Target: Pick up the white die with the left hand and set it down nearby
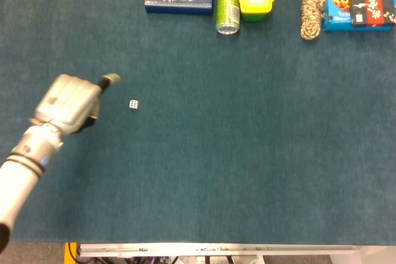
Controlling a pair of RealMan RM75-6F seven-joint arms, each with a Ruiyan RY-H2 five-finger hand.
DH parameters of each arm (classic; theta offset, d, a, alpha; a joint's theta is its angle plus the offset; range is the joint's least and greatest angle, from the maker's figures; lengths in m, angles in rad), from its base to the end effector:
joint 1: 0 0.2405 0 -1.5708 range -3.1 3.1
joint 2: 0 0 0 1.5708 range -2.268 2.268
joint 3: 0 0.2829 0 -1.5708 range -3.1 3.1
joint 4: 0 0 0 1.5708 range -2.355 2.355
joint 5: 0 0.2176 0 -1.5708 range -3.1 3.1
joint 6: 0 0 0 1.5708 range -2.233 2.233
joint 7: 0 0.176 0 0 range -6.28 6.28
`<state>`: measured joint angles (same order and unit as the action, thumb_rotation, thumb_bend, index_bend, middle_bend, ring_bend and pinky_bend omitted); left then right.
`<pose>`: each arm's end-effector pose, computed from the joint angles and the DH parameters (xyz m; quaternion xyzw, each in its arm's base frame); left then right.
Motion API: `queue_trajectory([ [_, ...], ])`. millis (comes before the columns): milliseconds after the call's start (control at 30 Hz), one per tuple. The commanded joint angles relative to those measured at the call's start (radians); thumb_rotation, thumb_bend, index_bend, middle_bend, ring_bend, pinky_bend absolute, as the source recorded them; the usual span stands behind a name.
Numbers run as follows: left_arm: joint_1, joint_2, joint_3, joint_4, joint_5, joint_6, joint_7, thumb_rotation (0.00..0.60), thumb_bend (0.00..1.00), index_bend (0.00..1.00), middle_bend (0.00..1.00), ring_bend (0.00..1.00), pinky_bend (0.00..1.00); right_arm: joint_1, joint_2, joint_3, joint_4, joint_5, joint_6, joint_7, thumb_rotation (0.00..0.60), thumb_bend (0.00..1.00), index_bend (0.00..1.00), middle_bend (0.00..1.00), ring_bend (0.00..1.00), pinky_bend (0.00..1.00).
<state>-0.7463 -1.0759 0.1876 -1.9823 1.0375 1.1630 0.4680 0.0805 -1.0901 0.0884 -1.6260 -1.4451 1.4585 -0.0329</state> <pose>-0.2124 0.3073 0.0770 -0.7796 -0.3619 -0.2381 0.4523 -0.3445 -0.2223 0.1786 0.5824 -0.3838 0.3706 0.6133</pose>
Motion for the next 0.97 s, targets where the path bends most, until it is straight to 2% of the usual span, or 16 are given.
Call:
queue_trajectory([
  [33, 0.133, 0.030, 0.031, -0.019, 0.125, 0.174, 0.048, 0.600, 0.62, 0.09, 0.51, 0.43, 0.73, 0.003, -0.004, -0.001, 0.000, 0.004, -0.007, -0.008, 0.600, 0.40, 0.27, 0.37, 0.29, 0.37],
  [133, 0.200, 0.019, 0.042, 0.004, 0.174, 0.254, 0.078, 0.600, 0.51, 0.09, 0.37, 0.33, 0.57, 0.006, -0.008, -0.003, 0.002, 0.007, -0.015, -0.018, 0.600, 0.40, 0.27, 0.37, 0.29, 0.37],
  [233, 0.263, 0.002, 0.048, 0.030, 0.213, 0.320, 0.101, 0.600, 0.44, 0.09, 0.27, 0.26, 0.43, 0.008, -0.011, -0.004, 0.002, 0.009, -0.020, -0.026, 0.600, 0.40, 0.27, 0.37, 0.29, 0.37],
  [400, 0.360, -0.039, 0.053, 0.112, 0.307, 0.411, 0.075, 0.600, 0.34, 0.15, 0.25, 0.24, 0.27, 0.012, -0.015, -0.006, 0.005, 0.017, -0.032, -0.036, 0.600, 0.40, 0.27, 0.37, 0.29, 0.37],
  [533, 0.403, -0.060, 0.049, 0.172, 0.348, 0.442, 0.029, 0.600, 0.32, 0.21, 0.25, 0.24, 0.25, 0.013, -0.017, -0.006, 0.005, 0.021, -0.037, -0.041, 0.600, 0.40, 0.27, 0.37, 0.29, 0.37],
  [700, 0.495, -0.106, 0.030, 0.322, 0.397, 0.507, -0.108, 0.600, 0.32, 0.25, 0.26, 0.24, 0.26, 0.022, -0.026, -0.007, 0.014, 0.036, -0.059, -0.057, 0.600, 0.40, 0.27, 0.37, 0.29, 0.37],
  [967, 0.507, -0.102, -0.015, 0.362, 0.356, 0.402, -0.164, 0.600, 0.32, 0.27, 0.28, 0.26, 0.26, 0.022, -0.020, -0.009, 0.012, 0.044, -0.070, -0.051, 0.600, 0.40, 0.27, 0.37, 0.29, 0.37],
])
